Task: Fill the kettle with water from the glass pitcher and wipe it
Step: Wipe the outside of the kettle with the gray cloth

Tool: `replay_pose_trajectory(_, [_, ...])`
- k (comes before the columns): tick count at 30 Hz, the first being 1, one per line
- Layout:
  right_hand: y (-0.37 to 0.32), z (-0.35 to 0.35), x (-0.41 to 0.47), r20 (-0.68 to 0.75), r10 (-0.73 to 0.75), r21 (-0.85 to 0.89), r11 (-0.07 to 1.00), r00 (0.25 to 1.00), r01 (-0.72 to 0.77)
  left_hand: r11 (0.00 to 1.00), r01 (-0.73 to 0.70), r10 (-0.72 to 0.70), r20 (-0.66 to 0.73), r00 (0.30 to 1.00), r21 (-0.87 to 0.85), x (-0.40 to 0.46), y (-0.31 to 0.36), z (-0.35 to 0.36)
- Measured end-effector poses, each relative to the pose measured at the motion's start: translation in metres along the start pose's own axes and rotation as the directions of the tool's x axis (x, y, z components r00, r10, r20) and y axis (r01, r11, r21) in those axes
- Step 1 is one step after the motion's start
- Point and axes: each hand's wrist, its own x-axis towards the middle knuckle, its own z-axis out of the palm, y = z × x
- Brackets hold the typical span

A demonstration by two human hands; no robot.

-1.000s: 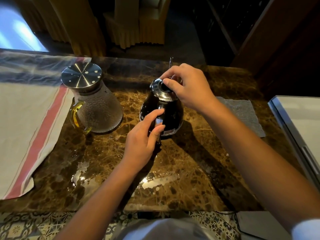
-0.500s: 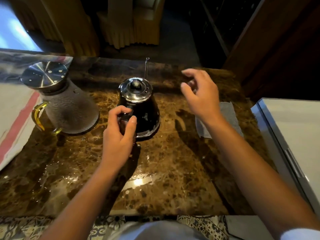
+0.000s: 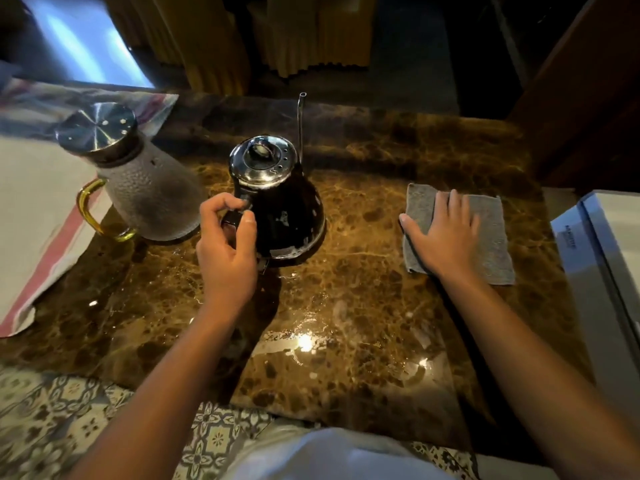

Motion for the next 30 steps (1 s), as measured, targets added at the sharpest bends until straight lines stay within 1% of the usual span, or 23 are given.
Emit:
replay_pose_trajectory(4, [-0.001, 0.004, 0.002, 0.013, -0.026, -0.092, 0.995, 1.0, 0.027, 1.0, 0.006, -0.006, -0.003, 1.0, -0.016, 0.002, 0.003, 0.0])
replay_pose_trajectory(7, [0.002, 0.005, 0.002, -0.05, -0.093, -0.054, 0.994, 0.994, 0.09, 1.0, -0.011, 0.011, -0.016, 1.0, -0.012, 0.001, 0.003, 0.001])
replay_pose_trajectory(10, [-0.001, 0.001, -0.002, -0.093, -0.145, 0.102, 0.983, 0.985, 0.154, 0.999, 0.01, -0.01, -0.01, 1.0, -0.042, 0.002, 0.001, 0.0])
replay_pose_trajectory(12, [-0.006, -0.006, -0.009, -0.071, -0.078, 0.266, 0.959, 0.994, 0.094, 0.998, 0.028, -0.027, 0.015, 1.0, -0.064, 0.002, 0.002, -0.003])
replay_pose_trajectory(13, [-0.011, -0.014, -0.014, -0.051, 0.002, 0.391, 0.92, 0.999, 0.018, 0.997, 0.038, -0.036, 0.034, 0.999, -0.074, 0.003, 0.003, -0.005])
replay_pose_trajectory(14, [-0.018, -0.025, -0.02, -0.024, 0.107, 0.543, 0.836, 0.994, -0.077, 0.995, 0.049, -0.044, 0.057, 0.997, -0.083, 0.003, 0.004, -0.007])
replay_pose_trajectory(15, [-0.029, -0.037, -0.026, 0.017, 0.215, 0.701, 0.694, 0.976, -0.165, 0.994, 0.061, -0.053, 0.079, 0.995, -0.091, 0.003, 0.005, -0.009])
replay_pose_trajectory(16, [-0.042, -0.049, -0.032, 0.074, 0.296, 0.828, 0.514, 0.952, -0.224, 0.992, 0.071, -0.061, 0.098, 0.993, -0.102, 0.004, 0.005, -0.011])
replay_pose_trajectory(17, [-0.056, -0.061, -0.037, 0.125, 0.336, 0.915, 0.324, 0.934, -0.239, 0.99, 0.08, -0.067, 0.112, 0.991, -0.12, 0.004, 0.005, -0.012])
replay_pose_trajectory(19, [-0.084, -0.082, -0.046, 0.187, 0.32, 0.982, -0.034, 0.929, -0.185, 0.978, 0.094, -0.072, 0.12, 0.99, -0.186, 0.004, 0.005, -0.013])
replay_pose_trajectory(20, [-0.097, -0.091, -0.049, 0.191, 0.285, 0.974, -0.177, 0.939, -0.145, 0.97, 0.098, -0.072, 0.12, 0.99, -0.222, 0.003, 0.004, -0.013])
replay_pose_trajectory(21, [-0.11, -0.096, -0.052, 0.181, 0.255, 0.96, -0.257, 0.95, -0.114, 0.964, 0.098, -0.069, 0.122, 0.99, -0.246, 0.002, 0.002, -0.014])
replay_pose_trajectory(22, [-0.124, -0.101, -0.055, 0.161, 0.228, 0.951, -0.297, 0.96, -0.089, 0.961, 0.098, -0.066, 0.13, 0.989, -0.26, 0.002, 0.001, -0.016])
replay_pose_trajectory(23, [-0.138, -0.101, -0.057, 0.138, 0.213, 0.95, -0.306, 0.967, -0.068, 0.957, 0.103, -0.065, 0.144, 0.987, -0.27, 0.001, -0.001, -0.02])
replay_pose_trajectory(24, [-0.151, -0.099, -0.057, 0.115, 0.196, 0.952, -0.303, 0.974, -0.051, 0.951, 0.113, -0.068, 0.163, 0.984, -0.288, 0.001, -0.002, -0.024])
replay_pose_trajectory(26, [-0.178, -0.091, -0.058, 0.092, 0.163, 0.967, -0.251, 0.982, -0.049, 0.94, 0.129, -0.065, 0.205, 0.977, -0.316, 0.003, -0.005, -0.033])
replay_pose_trajectory(27, [-0.191, -0.086, -0.061, 0.094, 0.146, 0.97, -0.236, 0.985, -0.058, 0.941, 0.126, -0.057, 0.22, 0.974, -0.314, 0.004, -0.007, -0.036])
replay_pose_trajectory(30, [-0.219, -0.069, -0.072, 0.172, 0.102, 0.954, -0.264, 0.98, -0.14, 0.952, 0.109, -0.034, 0.253, 0.967, -0.286, 0.007, -0.008, -0.042])
